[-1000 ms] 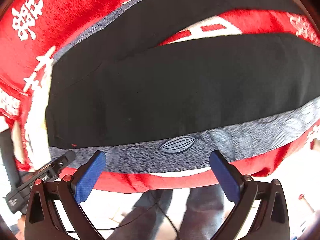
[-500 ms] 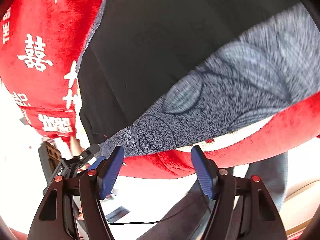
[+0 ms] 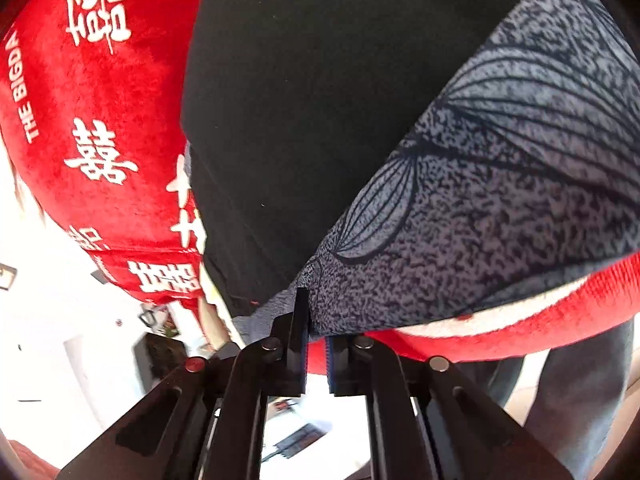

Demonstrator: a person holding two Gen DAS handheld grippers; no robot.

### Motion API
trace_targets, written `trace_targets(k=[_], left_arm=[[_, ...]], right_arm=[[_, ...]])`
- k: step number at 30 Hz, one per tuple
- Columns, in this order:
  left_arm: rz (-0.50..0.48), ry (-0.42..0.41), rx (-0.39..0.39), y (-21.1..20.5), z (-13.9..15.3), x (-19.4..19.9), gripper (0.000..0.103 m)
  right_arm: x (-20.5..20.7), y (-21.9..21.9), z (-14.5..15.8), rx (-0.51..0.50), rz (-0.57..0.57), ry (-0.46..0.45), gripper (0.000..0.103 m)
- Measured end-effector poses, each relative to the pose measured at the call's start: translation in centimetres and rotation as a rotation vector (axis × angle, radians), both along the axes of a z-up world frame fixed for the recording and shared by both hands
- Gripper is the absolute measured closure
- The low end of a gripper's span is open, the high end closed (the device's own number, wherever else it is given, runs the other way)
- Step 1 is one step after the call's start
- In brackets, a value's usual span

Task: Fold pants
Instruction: 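Grasp the grey waistband of the black pants with the right gripper and lift it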

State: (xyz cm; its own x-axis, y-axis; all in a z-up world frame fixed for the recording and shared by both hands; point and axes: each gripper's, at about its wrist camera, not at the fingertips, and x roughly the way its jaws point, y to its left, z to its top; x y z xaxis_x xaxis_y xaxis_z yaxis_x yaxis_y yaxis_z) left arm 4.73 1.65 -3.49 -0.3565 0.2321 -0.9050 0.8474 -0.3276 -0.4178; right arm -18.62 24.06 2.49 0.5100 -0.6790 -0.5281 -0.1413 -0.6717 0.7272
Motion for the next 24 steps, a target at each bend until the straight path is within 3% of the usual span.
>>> trace_targets(k=[9, 15, 16, 18, 23, 24], left_arm=[[0.237, 0.146, 0.1, -0.8, 0.8, 3.3, 0.0], [0.337, 0.145, 0.064, -3.8, -0.2, 4.6, 0.002], [0.351, 0.136, 0.062, -4.3, -0.3, 4.7, 0.008], [0.349, 0.13, 0.085, -4.5, -0.5, 4.8, 0.046], [0.337, 0.109, 0.065, -5.3, 1.6, 3.9, 0.08], [0.332, 0.117, 0.058, -5.7, 2.5, 3.5, 0.082]], right_arm=[[-1.8, -1.1, 4.8, -0.11, 0.021, -0.005, 0.096], [-2.4, -1.9, 5.2, -0.099, 0.069, -0.006, 0.096], [-2.4, -1.9, 5.2, -0.095, 0.076, -0.006, 0.096], [-2.5, -1.9, 5.3, -0.084, 0.087, -0.001, 0.096], [-3.1, -3.0, 6.3, -0.064, 0.114, 0.048, 0.096], [-3.5, -3.4, 6.8, -0.067, 0.115, 0.062, 0.096]])
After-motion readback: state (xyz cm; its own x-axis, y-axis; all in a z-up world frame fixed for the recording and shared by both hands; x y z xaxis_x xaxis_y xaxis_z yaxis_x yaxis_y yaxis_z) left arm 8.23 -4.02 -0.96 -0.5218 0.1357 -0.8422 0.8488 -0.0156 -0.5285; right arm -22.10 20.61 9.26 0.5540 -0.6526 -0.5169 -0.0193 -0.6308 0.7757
